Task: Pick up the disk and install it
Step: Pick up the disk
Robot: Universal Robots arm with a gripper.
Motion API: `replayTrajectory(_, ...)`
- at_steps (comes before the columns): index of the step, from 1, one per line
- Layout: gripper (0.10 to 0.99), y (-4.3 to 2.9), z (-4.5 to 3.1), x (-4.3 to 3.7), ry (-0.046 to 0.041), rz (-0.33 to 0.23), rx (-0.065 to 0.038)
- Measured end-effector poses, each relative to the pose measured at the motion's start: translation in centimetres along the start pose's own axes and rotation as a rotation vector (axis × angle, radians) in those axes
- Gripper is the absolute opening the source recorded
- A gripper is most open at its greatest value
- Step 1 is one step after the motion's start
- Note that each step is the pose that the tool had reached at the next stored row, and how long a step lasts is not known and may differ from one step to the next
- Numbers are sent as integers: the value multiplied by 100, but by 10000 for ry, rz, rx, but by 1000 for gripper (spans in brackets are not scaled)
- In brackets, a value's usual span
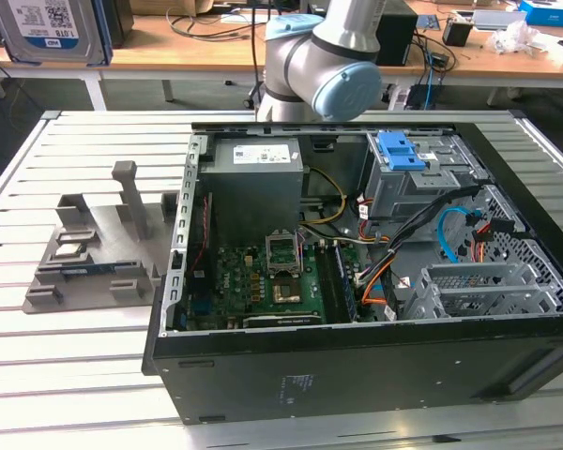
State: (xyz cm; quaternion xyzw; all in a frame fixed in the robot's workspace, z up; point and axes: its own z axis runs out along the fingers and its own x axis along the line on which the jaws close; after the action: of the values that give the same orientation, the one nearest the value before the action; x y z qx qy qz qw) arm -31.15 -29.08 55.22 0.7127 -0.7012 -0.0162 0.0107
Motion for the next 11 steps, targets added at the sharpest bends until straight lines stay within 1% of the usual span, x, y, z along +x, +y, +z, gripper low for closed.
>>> replayTrajectory(1,365,-61,-2,1,1,1,0)
replayTrajectory(4,365,-190,-8,3,1,-1,-1)
replayTrajectory(6,365,-323,-13,5,1,1,-1)
replayTrajectory(11,365,-515,-20,8,0,0,-1)
